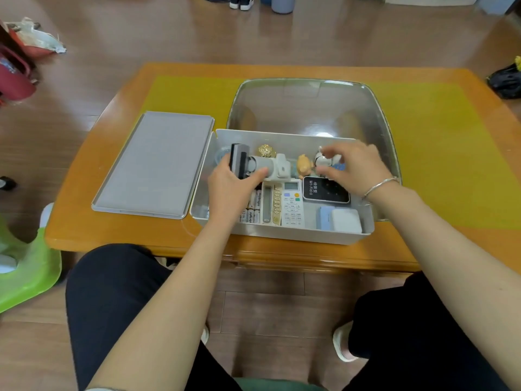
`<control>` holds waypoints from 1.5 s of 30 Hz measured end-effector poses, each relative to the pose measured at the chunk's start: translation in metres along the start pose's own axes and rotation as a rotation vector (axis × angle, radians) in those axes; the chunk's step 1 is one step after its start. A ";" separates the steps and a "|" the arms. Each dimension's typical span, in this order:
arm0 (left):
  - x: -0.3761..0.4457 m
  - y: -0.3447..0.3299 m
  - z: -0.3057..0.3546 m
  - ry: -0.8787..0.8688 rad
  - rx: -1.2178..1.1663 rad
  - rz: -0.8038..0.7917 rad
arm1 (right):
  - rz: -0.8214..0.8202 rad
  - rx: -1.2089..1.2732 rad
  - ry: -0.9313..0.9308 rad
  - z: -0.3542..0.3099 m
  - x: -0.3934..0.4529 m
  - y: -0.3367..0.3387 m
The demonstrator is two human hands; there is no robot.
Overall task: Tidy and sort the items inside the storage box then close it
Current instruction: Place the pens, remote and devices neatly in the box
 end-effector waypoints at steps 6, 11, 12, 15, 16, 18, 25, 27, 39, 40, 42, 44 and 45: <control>0.000 0.026 -0.017 -0.079 0.064 0.129 | -0.048 -0.280 -0.135 0.032 -0.012 -0.011; -0.001 0.020 -0.020 -0.076 0.102 0.124 | -0.069 -0.498 -0.131 0.031 -0.007 -0.019; 0.000 0.019 -0.020 -0.074 0.110 0.121 | -0.090 -0.524 -0.141 0.032 -0.006 -0.020; 0.002 0.020 -0.024 -0.053 0.103 0.132 | -0.127 -0.597 -0.152 0.033 -0.003 -0.020; 0.002 0.021 -0.025 -0.051 0.098 0.133 | -0.133 -0.607 -0.149 0.033 -0.002 -0.020; 0.002 0.021 -0.026 -0.053 0.093 0.132 | -0.150 -0.616 -0.146 0.032 -0.001 -0.021; 0.002 0.022 -0.025 -0.046 0.066 0.135 | -0.199 -0.643 -0.142 0.027 0.002 -0.022; 0.002 0.022 -0.025 -0.044 0.056 0.134 | -0.221 -0.653 -0.123 0.025 0.002 -0.021; 0.001 0.024 -0.024 -0.038 0.024 0.154 | -0.486 -0.188 0.248 -0.030 -0.008 -0.030; 0.001 0.025 -0.024 -0.036 0.020 0.154 | -0.517 -0.209 0.255 -0.032 -0.007 -0.032; 0.001 0.025 -0.024 -0.036 0.010 0.154 | -0.578 -0.241 0.258 -0.033 -0.008 -0.039; 0.001 0.025 -0.024 -0.042 0.013 0.154 | -0.652 -0.265 0.246 -0.032 -0.011 -0.047; 0.001 0.025 -0.024 -0.043 0.017 0.155 | -0.683 -0.256 0.225 -0.031 -0.013 -0.050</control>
Point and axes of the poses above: each hand's wrist, its own x-axis towards the middle knuckle, its own y-axis out of the back of the hand, z = x × y, the point moved 5 cm from there along x, towards the middle knuckle, and after that the axes turned 3 degrees about z, right-handed, at the moved point
